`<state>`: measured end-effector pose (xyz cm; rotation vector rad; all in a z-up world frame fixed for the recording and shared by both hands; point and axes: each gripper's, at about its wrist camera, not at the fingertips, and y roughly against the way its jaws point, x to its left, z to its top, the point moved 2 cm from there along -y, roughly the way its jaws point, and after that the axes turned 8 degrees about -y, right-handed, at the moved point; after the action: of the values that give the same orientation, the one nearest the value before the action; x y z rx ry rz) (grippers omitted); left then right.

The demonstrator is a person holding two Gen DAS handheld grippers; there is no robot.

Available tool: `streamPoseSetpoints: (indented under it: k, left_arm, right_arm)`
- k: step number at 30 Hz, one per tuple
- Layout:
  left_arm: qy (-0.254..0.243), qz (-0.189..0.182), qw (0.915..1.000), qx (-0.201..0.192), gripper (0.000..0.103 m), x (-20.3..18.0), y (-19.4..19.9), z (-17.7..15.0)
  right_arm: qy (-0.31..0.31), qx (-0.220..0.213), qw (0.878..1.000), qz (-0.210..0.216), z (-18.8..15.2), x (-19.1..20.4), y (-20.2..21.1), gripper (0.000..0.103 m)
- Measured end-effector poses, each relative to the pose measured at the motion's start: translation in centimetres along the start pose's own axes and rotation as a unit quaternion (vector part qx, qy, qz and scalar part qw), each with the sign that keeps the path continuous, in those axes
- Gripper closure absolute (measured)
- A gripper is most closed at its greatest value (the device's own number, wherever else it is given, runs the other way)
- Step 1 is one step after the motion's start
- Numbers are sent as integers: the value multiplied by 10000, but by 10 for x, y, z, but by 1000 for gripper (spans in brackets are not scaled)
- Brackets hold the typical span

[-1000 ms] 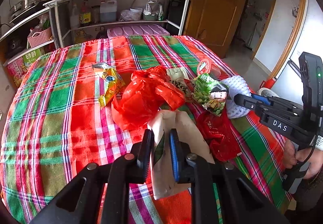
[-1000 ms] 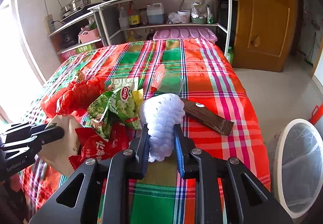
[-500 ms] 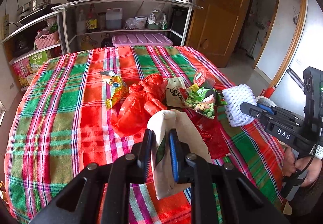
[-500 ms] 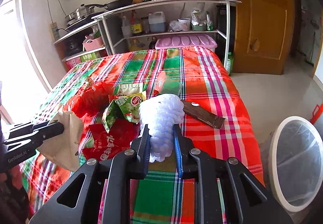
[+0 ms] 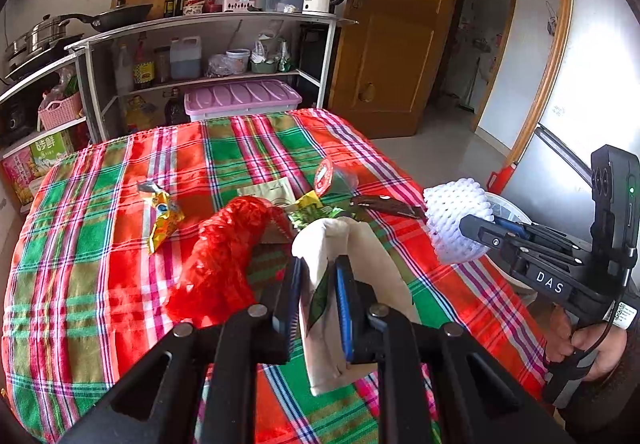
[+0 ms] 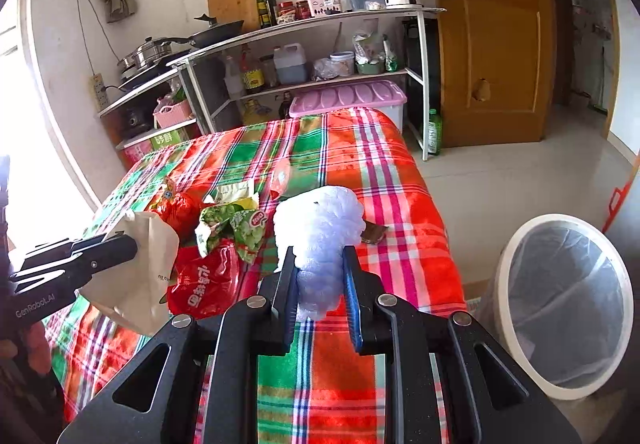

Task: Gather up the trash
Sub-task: 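Carry the foam net and paper bag to the bin and open both tools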

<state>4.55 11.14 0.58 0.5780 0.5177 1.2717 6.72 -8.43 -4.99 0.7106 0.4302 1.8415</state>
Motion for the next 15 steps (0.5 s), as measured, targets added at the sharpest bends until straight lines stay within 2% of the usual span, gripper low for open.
streamPoseSetpoints:
  k: [7, 15]
  left_arm:
    - [-255, -178, 9995, -26, 85, -31, -12, 15]
    - [-599, -561, 9966, -94, 85, -79, -34, 46]
  right_arm:
    - [-157, -138, 9997, -151, 2, -25, 18, 82]
    - [-409, -350, 9975, -459, 7, -64, 44, 82]
